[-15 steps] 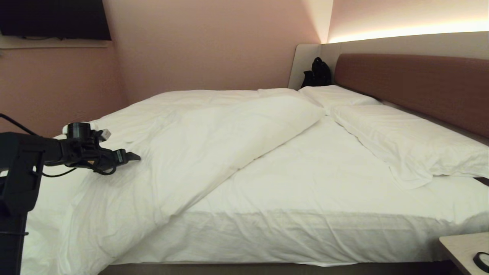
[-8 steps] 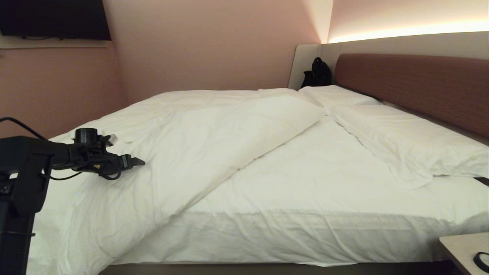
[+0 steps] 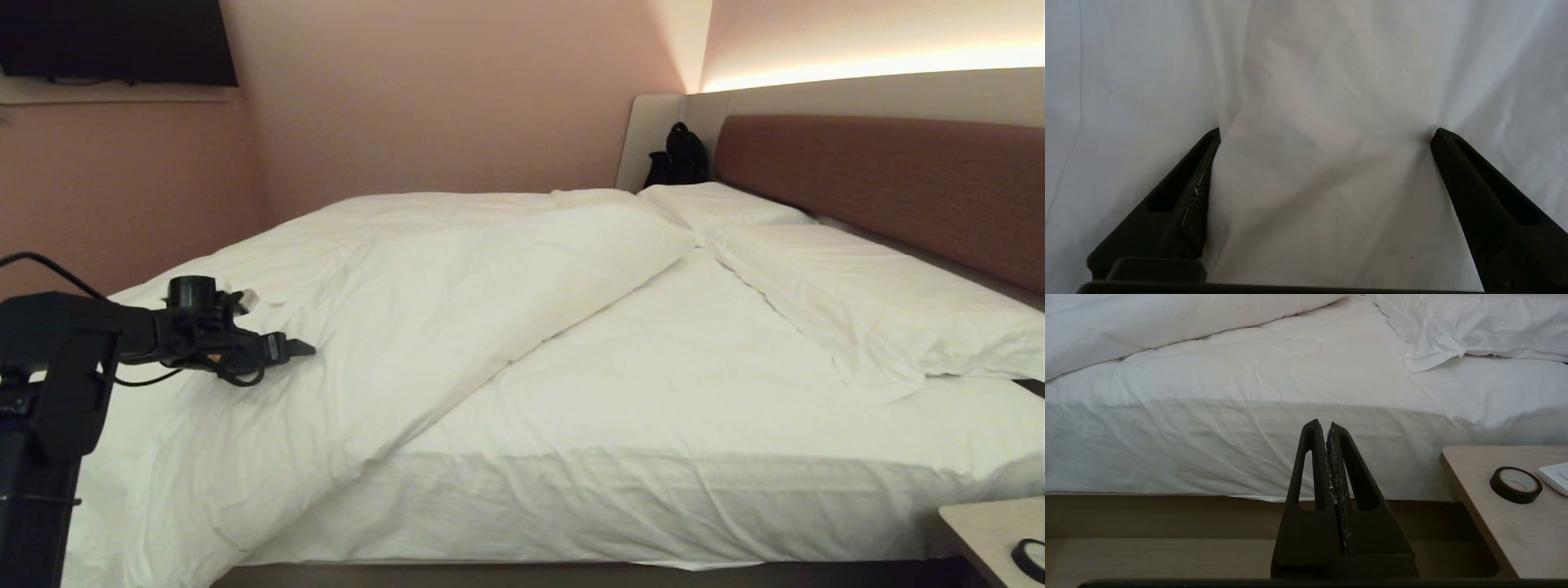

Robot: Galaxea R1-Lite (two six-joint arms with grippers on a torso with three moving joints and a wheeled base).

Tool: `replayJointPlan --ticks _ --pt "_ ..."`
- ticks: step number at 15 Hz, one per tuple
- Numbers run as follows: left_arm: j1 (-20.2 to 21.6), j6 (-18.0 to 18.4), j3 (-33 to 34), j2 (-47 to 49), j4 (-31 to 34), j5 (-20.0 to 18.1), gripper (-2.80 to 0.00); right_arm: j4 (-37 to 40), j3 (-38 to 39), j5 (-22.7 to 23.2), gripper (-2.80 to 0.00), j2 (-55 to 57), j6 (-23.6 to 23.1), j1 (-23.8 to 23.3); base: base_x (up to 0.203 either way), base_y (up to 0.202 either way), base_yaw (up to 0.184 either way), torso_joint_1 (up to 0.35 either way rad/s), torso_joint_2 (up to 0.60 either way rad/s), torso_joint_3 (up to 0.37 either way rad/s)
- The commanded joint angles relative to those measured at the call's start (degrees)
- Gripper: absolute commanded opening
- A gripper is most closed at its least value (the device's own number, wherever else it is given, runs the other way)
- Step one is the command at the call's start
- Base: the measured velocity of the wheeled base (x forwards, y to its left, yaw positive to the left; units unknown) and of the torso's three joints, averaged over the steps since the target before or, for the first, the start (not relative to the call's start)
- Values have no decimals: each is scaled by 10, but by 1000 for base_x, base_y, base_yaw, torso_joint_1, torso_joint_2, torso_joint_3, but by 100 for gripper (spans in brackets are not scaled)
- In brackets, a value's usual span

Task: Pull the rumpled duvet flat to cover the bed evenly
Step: Hold the folded corner of the quilt

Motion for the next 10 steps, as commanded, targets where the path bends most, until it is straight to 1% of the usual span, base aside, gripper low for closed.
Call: replayJointPlan --ticks 1,10 --pt "0 -1 0 -2 0 -2 -280 0 0 0 -280 0 0 0 0 0 0 0 0 0" --pt "-1 -1 6 -11 1 -11 -280 0 0 0 -280 0 0 0 0 0 0 0 0 0"
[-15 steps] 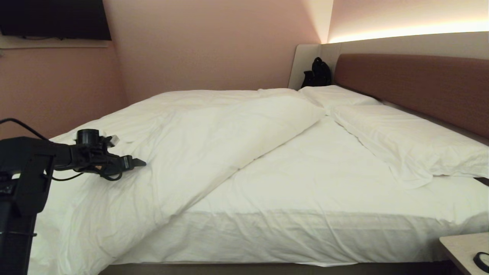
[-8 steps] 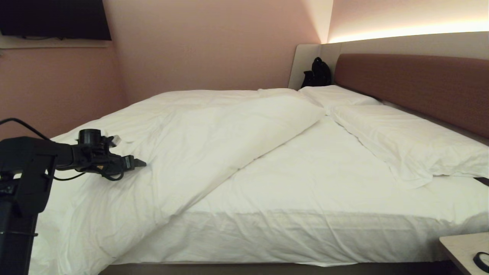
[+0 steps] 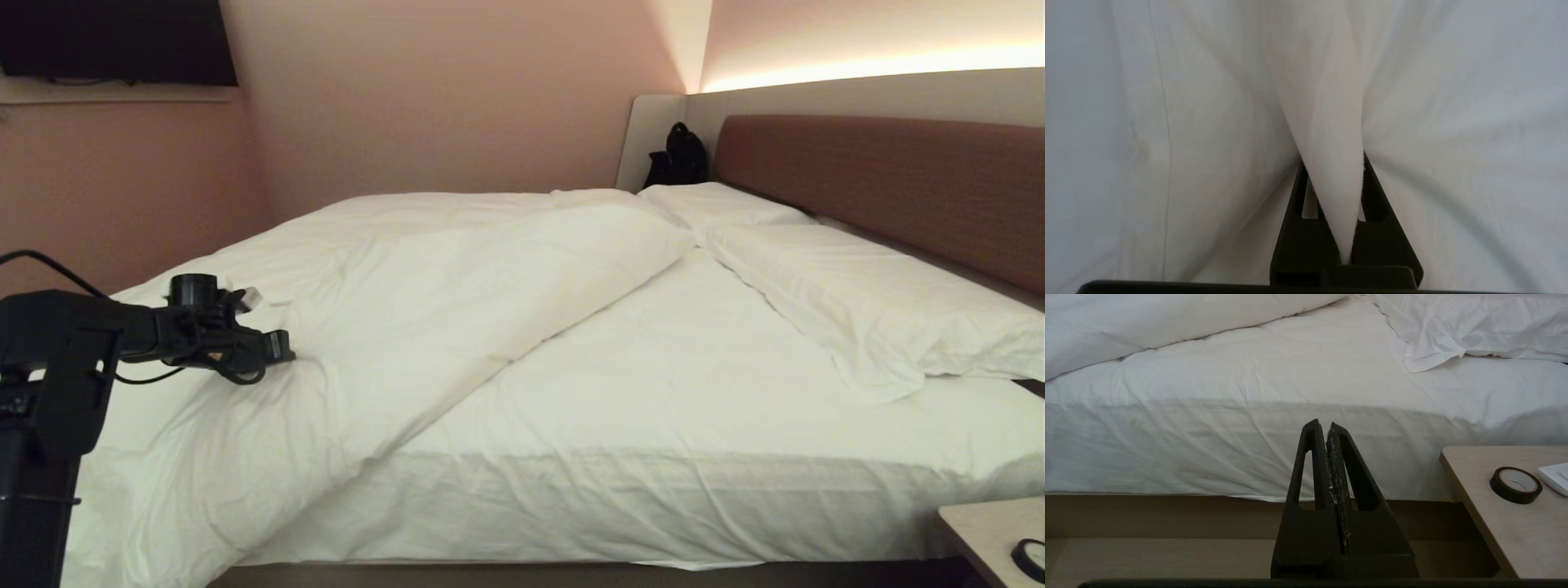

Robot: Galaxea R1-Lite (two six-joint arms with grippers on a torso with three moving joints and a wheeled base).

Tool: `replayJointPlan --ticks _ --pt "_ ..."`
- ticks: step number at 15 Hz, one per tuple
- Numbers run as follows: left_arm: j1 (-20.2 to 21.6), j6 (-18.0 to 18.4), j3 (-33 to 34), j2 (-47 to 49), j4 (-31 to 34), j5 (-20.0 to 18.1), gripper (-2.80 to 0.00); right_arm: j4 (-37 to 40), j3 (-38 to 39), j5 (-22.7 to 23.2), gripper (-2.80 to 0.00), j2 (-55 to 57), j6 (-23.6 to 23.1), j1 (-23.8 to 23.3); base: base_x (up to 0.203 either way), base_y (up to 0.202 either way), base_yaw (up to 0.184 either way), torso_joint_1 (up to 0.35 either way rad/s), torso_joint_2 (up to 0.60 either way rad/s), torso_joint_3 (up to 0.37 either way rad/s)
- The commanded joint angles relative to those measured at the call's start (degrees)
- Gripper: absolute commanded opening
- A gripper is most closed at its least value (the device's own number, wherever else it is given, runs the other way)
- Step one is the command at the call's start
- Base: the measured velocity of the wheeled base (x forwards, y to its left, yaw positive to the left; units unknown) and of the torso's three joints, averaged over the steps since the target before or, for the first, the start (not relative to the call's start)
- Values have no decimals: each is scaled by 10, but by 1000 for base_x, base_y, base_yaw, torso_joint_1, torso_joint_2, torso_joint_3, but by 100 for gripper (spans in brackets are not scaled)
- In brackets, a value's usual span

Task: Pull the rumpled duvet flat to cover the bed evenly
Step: Hold the folded corner of the quilt, then flatten the corners of the folded blanket

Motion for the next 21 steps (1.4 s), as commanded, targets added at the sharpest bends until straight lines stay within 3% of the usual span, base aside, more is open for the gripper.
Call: replayJointPlan --ticks 1,9,21 --pt "-1 -1 6 -9 0 -3 -280 0 0 0 -280 0 0 0 0 0 0 0 0 0" --pt "-19 -4 80 -87 -1 -42 -280 0 0 0 -280 0 0 0 0 0 0 0 0 0" --pt "-76 1 383 -351 -3 -147 -280 0 0 0 -280 0 0 0 0 0 0 0 0 0"
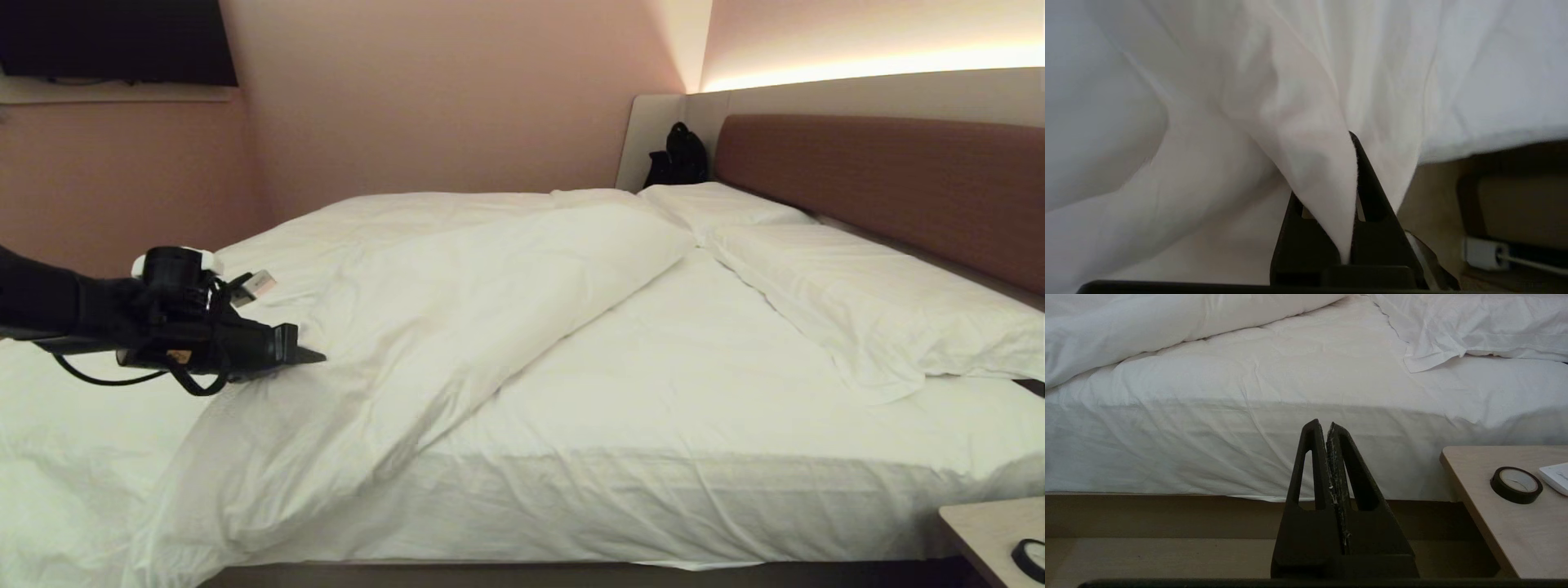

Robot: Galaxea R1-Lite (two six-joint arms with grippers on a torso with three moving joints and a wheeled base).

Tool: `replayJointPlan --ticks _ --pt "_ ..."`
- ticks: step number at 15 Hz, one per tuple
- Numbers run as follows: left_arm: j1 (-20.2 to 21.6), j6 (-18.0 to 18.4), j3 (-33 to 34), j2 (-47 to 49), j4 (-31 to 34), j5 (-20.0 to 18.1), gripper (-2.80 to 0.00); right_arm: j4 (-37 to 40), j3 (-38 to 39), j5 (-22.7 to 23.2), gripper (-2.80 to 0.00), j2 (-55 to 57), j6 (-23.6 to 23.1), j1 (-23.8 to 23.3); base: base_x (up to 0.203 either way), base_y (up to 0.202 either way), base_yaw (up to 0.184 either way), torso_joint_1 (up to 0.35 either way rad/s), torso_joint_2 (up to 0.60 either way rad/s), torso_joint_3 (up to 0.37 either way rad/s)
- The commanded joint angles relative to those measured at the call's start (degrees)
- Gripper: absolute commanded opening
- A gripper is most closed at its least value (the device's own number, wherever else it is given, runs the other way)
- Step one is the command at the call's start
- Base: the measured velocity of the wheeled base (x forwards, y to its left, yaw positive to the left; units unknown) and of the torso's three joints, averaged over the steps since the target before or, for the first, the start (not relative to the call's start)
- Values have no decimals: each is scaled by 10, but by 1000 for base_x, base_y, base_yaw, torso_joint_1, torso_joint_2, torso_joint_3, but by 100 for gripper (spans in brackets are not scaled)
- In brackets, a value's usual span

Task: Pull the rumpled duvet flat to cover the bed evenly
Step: Flatten the corners of the folded blanket

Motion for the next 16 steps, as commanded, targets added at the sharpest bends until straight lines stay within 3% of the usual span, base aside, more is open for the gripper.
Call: replayJointPlan --ticks 1,16 --pt "-17 0 65 -84 0 -18 -280 0 0 0 -280 0 0 0 0 0 0 0 0 0" --pt "-116 72 427 -374 1 -58 -280 0 0 0 -280 0 0 0 0 0 0 0 0 0"
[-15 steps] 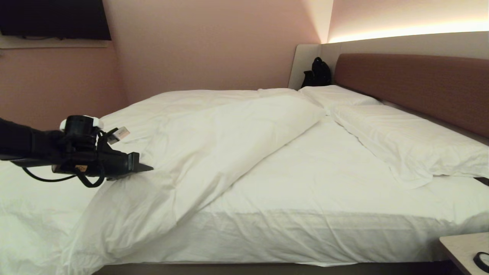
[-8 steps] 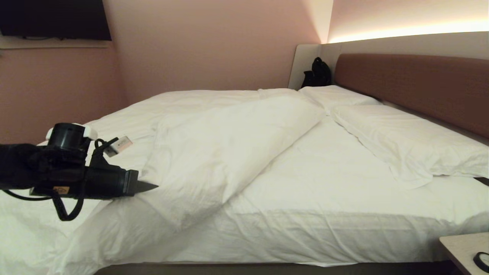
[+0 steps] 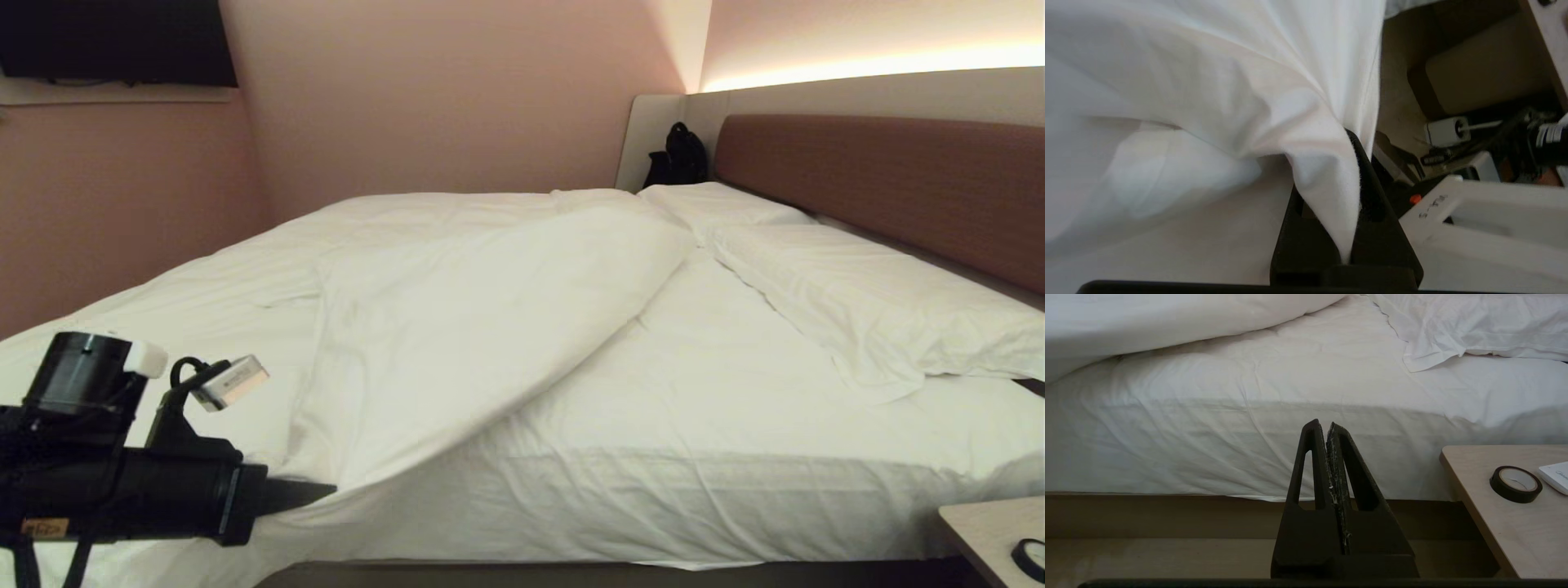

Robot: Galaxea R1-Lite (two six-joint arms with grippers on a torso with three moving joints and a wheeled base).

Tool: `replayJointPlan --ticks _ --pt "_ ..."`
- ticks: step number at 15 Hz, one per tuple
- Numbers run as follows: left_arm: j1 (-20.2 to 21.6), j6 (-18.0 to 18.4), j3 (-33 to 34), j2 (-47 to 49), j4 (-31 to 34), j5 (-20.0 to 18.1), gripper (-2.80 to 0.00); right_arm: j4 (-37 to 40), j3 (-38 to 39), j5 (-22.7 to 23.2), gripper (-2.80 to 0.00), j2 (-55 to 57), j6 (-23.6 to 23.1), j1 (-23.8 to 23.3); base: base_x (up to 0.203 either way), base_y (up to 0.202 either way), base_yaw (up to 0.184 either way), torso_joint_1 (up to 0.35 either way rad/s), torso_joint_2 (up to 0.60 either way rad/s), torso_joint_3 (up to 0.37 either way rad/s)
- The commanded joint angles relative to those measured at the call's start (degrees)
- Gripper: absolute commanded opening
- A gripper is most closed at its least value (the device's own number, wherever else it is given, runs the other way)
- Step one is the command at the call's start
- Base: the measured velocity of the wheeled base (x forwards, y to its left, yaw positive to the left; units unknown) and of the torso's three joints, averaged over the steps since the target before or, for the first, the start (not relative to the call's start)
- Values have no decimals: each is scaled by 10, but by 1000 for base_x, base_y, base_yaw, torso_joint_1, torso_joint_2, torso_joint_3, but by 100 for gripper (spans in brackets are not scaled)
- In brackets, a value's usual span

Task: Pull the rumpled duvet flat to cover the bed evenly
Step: Flatten the corners of the folded blanket

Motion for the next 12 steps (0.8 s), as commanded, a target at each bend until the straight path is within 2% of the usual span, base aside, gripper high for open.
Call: replayJointPlan --ticks 1,5,8,10,12 --pt "-9 10 43 -40 3 -4 -280 0 0 0 -280 0 -1 0 0 0 0 0 0 0" --pt "-21 13 92 -86 6 -29 -280 0 0 0 -280 0 -1 0 0 0 0 0 0 0" --pt "-63 8 137 -158 9 -32 -280 0 0 0 -280 0 0 0 0 0 0 0 0 0" --pt "-99 -7 158 -197 11 -33 -280 0 0 0 -280 0 0 0 0 0 0 0 0 0" --pt "-124 -41 164 -216 12 -32 -280 0 0 0 -280 0 0 0 0 0 0 0 0 0"
